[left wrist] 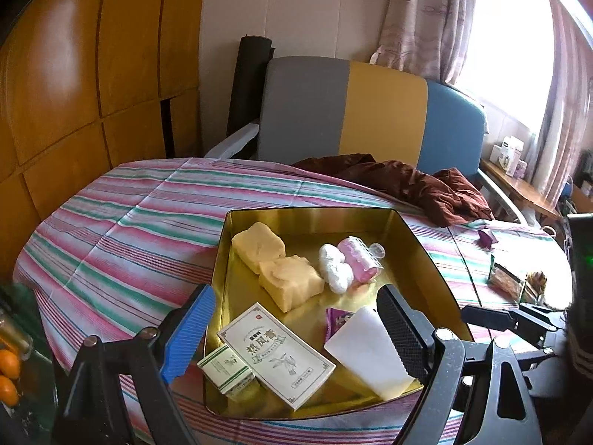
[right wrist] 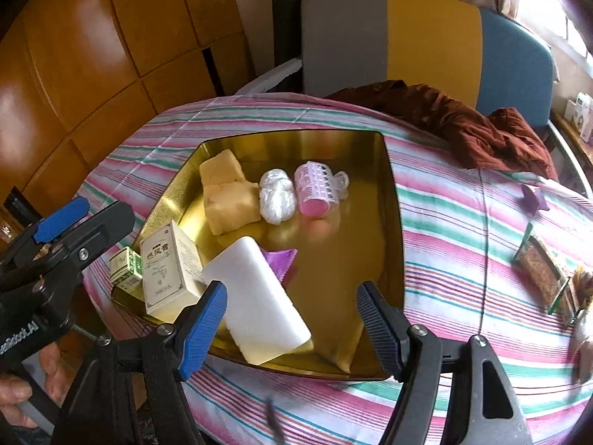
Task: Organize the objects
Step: 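Move both tools back toward the purple packet and cracker packets, then grasp the purple snack packet with the right tool, then grasp a green-wrapped cracker packet with the left tool while the right tool holds the purple packet, then lift the cracker packet and purple packet and carry them toward the tin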
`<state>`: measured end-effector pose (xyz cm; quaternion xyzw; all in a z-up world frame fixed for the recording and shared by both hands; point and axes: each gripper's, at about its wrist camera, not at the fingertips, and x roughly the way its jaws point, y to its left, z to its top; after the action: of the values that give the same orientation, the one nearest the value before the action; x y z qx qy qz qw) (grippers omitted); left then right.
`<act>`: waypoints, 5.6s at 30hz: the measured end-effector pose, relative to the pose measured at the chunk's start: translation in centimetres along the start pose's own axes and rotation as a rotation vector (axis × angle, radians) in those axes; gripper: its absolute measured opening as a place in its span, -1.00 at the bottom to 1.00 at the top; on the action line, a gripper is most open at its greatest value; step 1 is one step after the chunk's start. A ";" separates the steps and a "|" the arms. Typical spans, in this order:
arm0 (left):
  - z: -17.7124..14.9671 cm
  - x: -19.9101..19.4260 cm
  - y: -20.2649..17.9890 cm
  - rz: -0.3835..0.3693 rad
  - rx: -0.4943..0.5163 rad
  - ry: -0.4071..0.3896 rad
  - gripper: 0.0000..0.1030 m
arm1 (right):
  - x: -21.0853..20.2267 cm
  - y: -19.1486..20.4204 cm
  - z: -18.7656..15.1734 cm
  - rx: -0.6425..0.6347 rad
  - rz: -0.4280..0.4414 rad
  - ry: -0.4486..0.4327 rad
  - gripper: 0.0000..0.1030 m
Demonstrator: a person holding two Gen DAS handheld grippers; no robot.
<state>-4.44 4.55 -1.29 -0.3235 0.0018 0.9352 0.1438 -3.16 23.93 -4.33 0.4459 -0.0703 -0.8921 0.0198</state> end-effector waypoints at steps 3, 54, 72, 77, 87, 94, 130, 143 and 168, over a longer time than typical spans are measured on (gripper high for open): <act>-0.1 -0.3 -0.3 0.003 0.015 -0.007 0.73 | -0.3 -0.4 -0.1 0.011 -0.024 -0.013 0.43; -1.0 2.3 -14.0 -0.224 0.317 0.079 0.74 | -6.2 -27.9 -1.9 0.539 -0.263 -0.044 0.43; 0.3 5.5 -14.3 -0.263 0.277 0.136 0.74 | 7.2 -40.5 4.9 1.119 -0.109 -0.010 0.44; 0.6 6.5 -13.4 -0.254 0.244 0.156 0.74 | 8.4 -40.0 7.2 1.052 -0.197 0.010 0.34; 0.9 7.1 -14.3 -0.270 0.274 0.158 0.74 | 7.0 -35.5 6.9 0.695 -0.239 0.080 -0.33; 2.1 7.8 -17.3 -0.318 0.328 0.166 0.74 | -1.1 -34.4 4.4 0.563 -0.244 -0.047 -0.33; -0.1 22.9 -37.7 -0.422 -0.181 0.654 0.56 | -12.7 -38.2 -1.1 0.600 -0.244 -0.400 -0.32; -1.4 21.9 -41.2 -0.331 0.293 0.620 0.35 | -11.6 -38.0 -1.1 0.578 -0.252 -0.352 -0.32; -5.1 14.9 -31.4 -0.343 0.408 0.354 -0.15 | -5.5 -32.7 0.4 0.325 -0.118 -0.172 -0.32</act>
<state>-4.05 38.10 -11.56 -0.4413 0.1597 0.8068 0.3589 0.68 56.87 -4.43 0.3686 -0.1884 -0.9035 -0.1110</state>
